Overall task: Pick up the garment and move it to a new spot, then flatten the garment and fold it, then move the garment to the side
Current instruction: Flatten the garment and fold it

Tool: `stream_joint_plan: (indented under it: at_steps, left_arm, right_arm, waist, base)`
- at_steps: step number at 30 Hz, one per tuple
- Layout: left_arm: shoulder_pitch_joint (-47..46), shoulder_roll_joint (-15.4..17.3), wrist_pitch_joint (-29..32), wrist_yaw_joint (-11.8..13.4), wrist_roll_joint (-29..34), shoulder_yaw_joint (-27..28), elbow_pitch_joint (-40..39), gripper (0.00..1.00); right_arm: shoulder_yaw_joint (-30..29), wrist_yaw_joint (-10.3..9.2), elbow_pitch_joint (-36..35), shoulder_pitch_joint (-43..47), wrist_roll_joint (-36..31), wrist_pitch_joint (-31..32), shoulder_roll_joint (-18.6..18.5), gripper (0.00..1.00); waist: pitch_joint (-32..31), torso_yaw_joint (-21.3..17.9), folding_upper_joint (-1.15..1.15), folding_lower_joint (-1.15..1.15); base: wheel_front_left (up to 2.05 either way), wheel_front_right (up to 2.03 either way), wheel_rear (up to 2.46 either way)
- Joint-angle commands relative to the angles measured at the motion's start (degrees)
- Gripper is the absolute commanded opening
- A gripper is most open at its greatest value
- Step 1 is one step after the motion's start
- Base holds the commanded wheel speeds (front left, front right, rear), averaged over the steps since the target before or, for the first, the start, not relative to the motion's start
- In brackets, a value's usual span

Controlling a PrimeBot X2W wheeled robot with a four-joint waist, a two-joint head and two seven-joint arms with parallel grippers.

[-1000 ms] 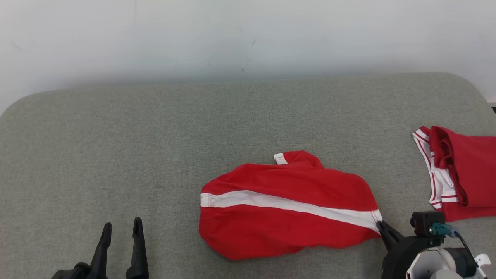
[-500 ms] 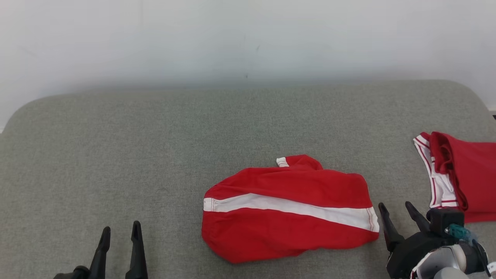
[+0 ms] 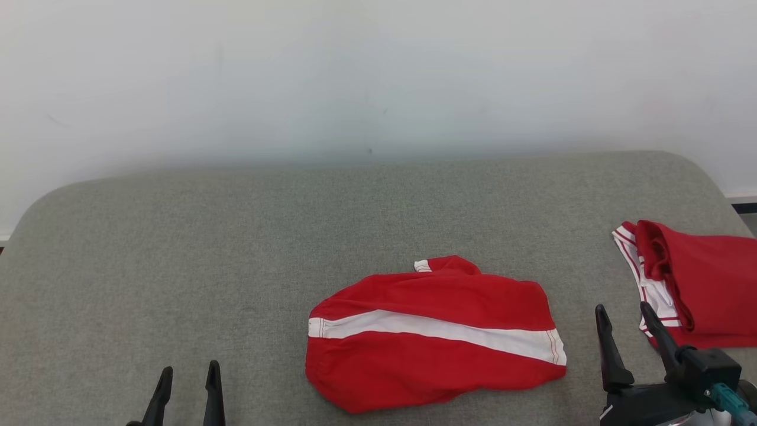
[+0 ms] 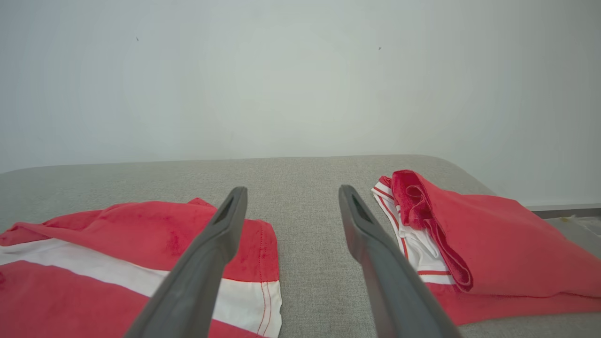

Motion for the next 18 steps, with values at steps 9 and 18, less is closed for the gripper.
stream_joint_plan:
  at_steps: [9, 18]
  left_arm:
    - [1.47, 0.1, -0.25, -1.27, 2.38, 1.28, 2.45, 1.0]
    - [1.4, 0.1, -0.25, -1.9, 3.16, 2.52, 2.45, 1.0]
  right_arm:
    - [3.2, -0.15, -1.45, 2.9, 0.71, -0.71, -0.93, 1.0]
    - [4.8, -0.15, -1.3, 3.44, 2.1, -0.77, -1.44, 1.0]
  waist:
    - [-2.15, -1.15, 0.0, 0.0]
    - [-2.01, -1.8, 0.0, 0.0]
  base:
    - [0.0, 0.0, 0.0]
    - [0.0, 0.0, 0.0]
